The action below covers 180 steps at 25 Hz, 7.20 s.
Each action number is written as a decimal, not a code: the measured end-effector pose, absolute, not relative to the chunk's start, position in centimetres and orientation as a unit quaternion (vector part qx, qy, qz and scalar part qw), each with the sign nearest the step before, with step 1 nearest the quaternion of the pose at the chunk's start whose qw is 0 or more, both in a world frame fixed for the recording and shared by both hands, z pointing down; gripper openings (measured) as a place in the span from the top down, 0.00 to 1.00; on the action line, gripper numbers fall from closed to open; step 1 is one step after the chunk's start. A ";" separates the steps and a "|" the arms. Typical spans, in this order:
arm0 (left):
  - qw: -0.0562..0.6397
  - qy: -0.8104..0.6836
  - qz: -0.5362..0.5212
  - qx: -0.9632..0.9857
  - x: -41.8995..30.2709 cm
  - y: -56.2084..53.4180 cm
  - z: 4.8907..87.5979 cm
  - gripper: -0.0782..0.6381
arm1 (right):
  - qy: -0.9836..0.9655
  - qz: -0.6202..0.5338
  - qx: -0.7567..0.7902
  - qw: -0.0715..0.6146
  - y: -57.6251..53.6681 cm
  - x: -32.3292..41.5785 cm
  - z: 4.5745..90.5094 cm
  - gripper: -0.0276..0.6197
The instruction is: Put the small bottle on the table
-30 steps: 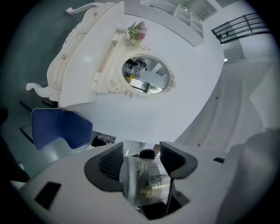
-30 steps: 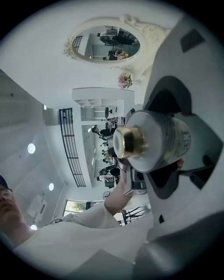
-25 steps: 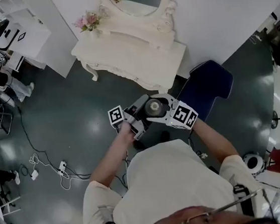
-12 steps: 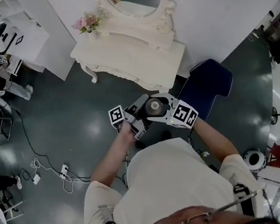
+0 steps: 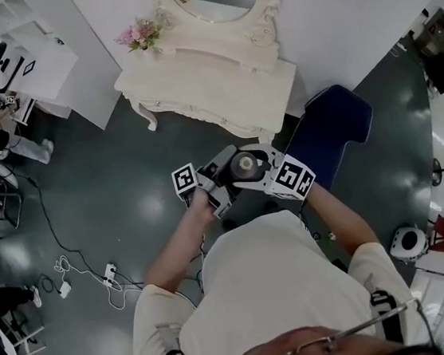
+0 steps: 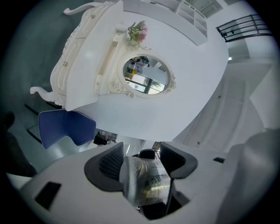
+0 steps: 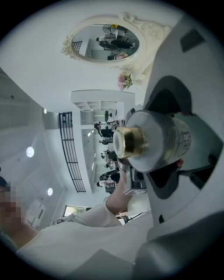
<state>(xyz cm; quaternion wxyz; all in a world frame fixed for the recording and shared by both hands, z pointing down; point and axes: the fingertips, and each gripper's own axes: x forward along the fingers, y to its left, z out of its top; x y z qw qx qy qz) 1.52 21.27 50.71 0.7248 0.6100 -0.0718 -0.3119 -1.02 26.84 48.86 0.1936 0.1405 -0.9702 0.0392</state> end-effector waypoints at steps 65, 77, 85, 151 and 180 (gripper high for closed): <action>0.734 -0.125 -0.336 0.577 2.8 -9.3 55.7 0.54 | -0.974 0.075 0.082 0.197 -3.6 0.7 53.3 0.42; 0.766 -0.073 -0.277 0.576 -0.1 -15.0 56.3 0.54 | -0.961 0.101 0.162 0.198 -9.8 -3.1 54.0 0.42; 0.784 -0.038 -0.228 0.576 -1.5 -18.4 57.5 0.54 | -0.947 0.141 0.218 0.191 -13.8 -4.9 55.1 0.43; 0.791 -0.177 -0.216 0.544 -1.6 -23.1 69.1 0.54 | -0.830 0.250 0.403 0.295 -26.7 10.0 86.7 0.43; 0.783 -0.197 -0.235 0.541 -0.9 -20.1 68.9 0.54 | -0.836 0.196 0.412 0.306 -26.0 10.1 84.8 0.42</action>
